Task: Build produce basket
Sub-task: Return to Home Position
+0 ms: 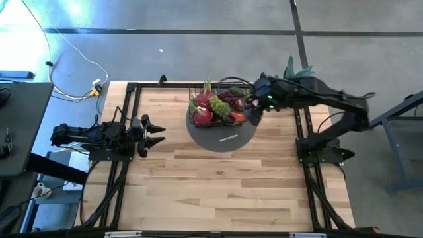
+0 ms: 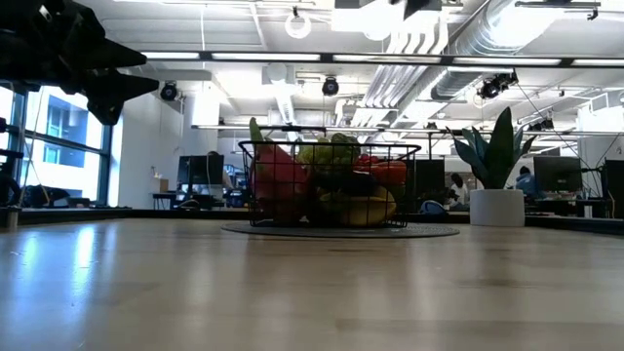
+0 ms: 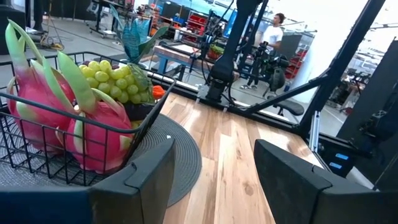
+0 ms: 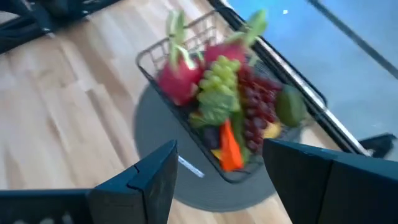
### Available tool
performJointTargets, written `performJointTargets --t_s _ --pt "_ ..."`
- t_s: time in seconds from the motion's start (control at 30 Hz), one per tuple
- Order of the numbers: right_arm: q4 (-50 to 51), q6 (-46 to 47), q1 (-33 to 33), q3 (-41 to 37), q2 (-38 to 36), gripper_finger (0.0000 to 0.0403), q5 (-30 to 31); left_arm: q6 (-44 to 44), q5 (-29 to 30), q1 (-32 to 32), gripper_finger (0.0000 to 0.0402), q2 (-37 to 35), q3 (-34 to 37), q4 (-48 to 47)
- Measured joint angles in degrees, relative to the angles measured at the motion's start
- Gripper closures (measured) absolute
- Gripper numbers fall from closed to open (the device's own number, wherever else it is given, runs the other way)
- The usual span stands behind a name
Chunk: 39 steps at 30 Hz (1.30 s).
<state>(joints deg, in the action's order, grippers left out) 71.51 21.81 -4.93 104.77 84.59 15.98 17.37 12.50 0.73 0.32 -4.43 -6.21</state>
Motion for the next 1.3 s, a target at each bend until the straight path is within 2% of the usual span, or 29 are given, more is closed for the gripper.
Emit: performJointTargets --t_s 0.1,0.3,0.57,0.93,1.3 --pt "-3.89 0.02 -0.18 -10.39 -7.80 0.0186 2.47 0.00 0.10 0.00 0.0195 0.02 0.00 0.00" --pt "-16.18 1.43 -0.17 -31.11 -23.69 0.0186 2.26 -0.01 0.12 0.00 0.0195 0.02 0.00 0.00" --pt "-31.94 -1.18 1.17 -51.32 -40.10 0.0186 1.83 0.00 0.10 -0.01 0.0195 0.02 0.00 0.01" --pt "-43.67 -1.30 1.22 -71.22 -58.00 0.0186 0.07 0.00 0.10 0.00 0.0195 0.02 0.00 0.02" --pt "-49.32 -1.45 1.22 -84.30 -71.69 0.0186 0.09 0.00 0.08 0.00 0.0195 0.04 0.00 0.02"
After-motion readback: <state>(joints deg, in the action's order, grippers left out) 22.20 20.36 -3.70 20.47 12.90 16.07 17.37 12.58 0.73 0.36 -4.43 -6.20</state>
